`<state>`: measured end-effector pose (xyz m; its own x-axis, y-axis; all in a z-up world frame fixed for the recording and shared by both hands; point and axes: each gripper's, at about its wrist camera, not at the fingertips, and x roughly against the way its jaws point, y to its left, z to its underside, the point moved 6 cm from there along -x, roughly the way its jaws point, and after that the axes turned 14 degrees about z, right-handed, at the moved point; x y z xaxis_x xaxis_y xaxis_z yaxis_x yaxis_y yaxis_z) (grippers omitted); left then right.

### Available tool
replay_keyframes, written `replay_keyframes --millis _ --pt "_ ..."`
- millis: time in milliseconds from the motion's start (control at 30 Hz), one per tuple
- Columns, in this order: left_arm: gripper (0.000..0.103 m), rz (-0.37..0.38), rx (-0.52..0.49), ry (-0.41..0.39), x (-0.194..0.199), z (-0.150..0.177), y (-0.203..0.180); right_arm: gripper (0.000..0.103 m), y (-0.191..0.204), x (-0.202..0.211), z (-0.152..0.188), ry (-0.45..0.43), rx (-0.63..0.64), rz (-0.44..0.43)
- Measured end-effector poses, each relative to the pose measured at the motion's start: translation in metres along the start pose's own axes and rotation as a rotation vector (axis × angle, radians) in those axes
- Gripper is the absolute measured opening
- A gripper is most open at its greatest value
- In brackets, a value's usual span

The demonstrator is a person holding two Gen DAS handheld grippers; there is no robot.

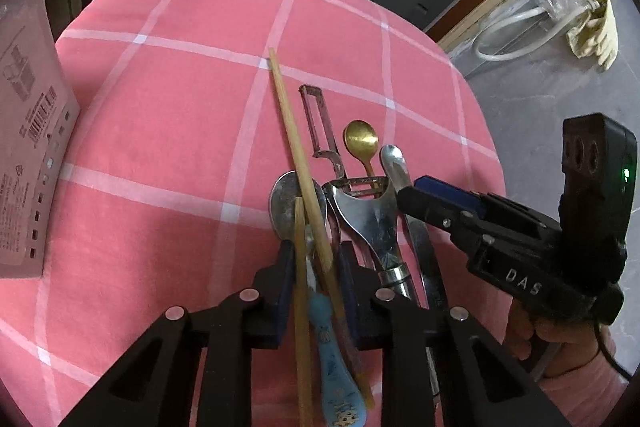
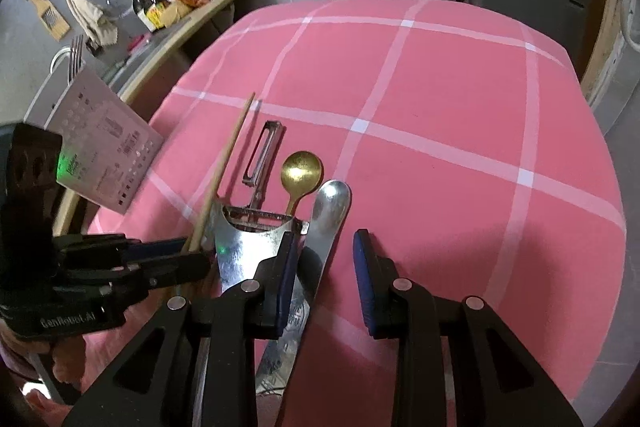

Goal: Organize utensils
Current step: 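Grasp the wooden chopsticks with the left gripper while the right gripper grasps the knife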

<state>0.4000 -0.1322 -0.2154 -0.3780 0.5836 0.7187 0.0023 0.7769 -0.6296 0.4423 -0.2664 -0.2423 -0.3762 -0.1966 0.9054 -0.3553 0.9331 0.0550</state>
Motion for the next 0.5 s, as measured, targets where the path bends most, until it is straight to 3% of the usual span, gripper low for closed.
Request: replay_keyframes --millis 233,300,500 --pt "0.014 0.05 0.06 0.011 0.003 0.005 0.009 0.023 -0.004 0.004 0.012 0.076 -0.05 -0.083" --pt "0.013 0.063 0.073 0.009 0.005 0.008 0.013 0.022 -0.001 0.0 0.017 0.13 -0.065 -0.147" --pt "0.011 0.071 0.08 -0.002 0.012 0.013 0.017 0.016 0.002 -0.001 0.021 0.131 -0.087 -0.173"
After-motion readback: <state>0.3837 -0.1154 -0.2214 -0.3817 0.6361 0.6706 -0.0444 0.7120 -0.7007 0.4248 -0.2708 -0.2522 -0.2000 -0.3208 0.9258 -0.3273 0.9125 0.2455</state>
